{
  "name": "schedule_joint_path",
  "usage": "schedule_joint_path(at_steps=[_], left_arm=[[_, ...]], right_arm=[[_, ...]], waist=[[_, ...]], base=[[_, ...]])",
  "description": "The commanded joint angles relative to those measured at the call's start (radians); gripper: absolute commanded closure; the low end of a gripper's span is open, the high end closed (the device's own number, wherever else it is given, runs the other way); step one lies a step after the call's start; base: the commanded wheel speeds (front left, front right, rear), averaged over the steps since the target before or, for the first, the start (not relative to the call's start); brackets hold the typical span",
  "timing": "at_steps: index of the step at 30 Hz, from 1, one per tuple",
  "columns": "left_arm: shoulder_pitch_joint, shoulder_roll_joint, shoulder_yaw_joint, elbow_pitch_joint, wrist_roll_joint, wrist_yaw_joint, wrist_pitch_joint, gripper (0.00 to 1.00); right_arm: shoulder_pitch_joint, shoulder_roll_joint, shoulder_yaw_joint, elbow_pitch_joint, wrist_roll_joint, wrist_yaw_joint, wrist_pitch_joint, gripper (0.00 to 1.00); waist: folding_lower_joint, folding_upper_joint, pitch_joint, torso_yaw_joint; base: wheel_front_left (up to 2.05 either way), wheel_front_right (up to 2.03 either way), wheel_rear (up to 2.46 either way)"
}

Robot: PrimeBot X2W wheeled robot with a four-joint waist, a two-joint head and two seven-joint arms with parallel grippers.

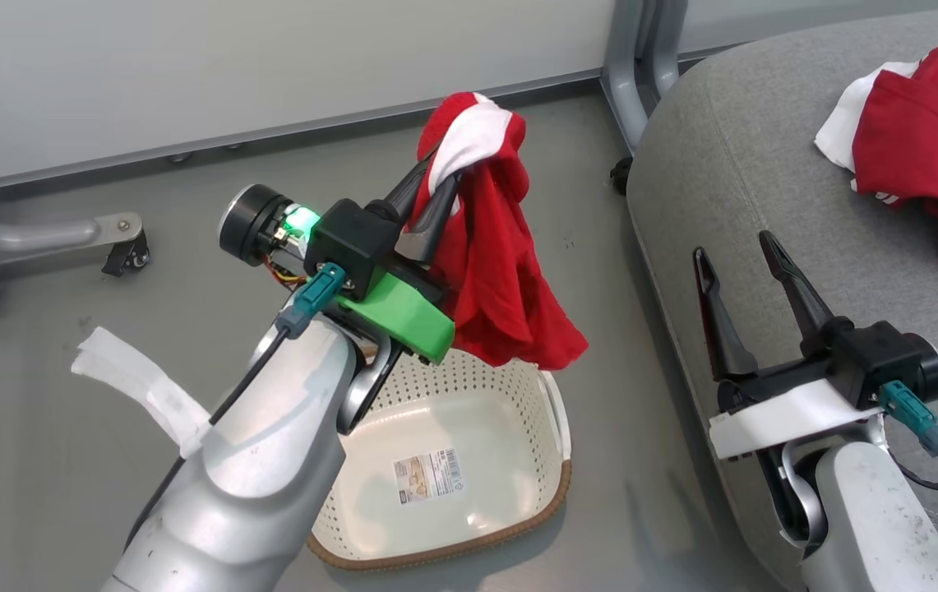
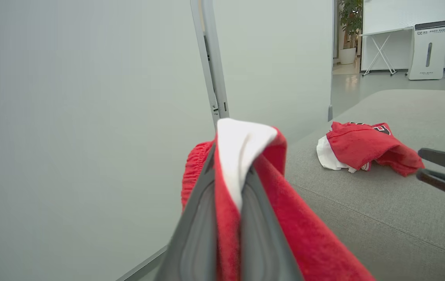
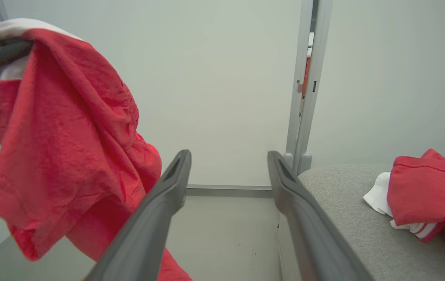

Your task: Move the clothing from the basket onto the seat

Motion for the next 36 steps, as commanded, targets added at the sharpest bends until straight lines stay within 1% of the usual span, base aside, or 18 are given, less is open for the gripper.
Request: schedule_joint_path(at_steps=[1, 7, 14, 18, 26, 36], left_arm=[[0.014, -0.001, 0.006, -0.020, 0.005, -0.004, -0.001, 1.00], [0.016, -0.006, 0.010, -0.072, 0.017, -0.006, -0.001, 1.00], [0.022, -0.003, 0.013, -0.085, 0.025, -0.009, -0.001, 1.00], [0.026, -0.003, 0.014, -0.087, 0.028, -0.010, -0.001, 1.00], [0.016, -0.010, 0.011, -0.099, 0.031, -0.013, -0.001, 1.00], [-0.012, -0.025, -0.024, -0.150, 0.032, -0.014, -0.001, 1.00]], right_arm=[[0.021, -0.003, -0.005, -0.001, 0.007, -0.001, -0.002, 0.00], [0.042, -0.003, -0.012, -0.005, 0.016, -0.001, -0.002, 0.00], [0.047, -0.003, -0.020, -0.021, 0.016, -0.001, -0.002, 0.00], [0.025, -0.003, -0.005, -0.044, 0.000, -0.001, -0.002, 0.00], [-0.023, -0.003, 0.106, -0.053, -0.032, -0.001, -0.002, 0.00], [-0.092, -0.025, 0.240, 0.048, -0.039, -0.001, -0.002, 0.00]], waist=[[0.0001, -0.0001, -0.014, 0.004], [0.0001, -0.0001, -0.030, 0.005], [0.0001, -0.0001, -0.033, 0.005], [0.0001, -0.0001, -0.032, 0.005], [0.0001, -0.0001, -0.030, 0.015], [0.0001, -0.0001, -0.020, 0.046]], base=[[0.00, 0.00, 0.00], [0.00, 0.00, 0.00], [0.00, 0.00, 0.00], [0.00, 0.00, 0.00], [0.00, 0.00, 0.00], [0.00, 0.00, 0.00]])
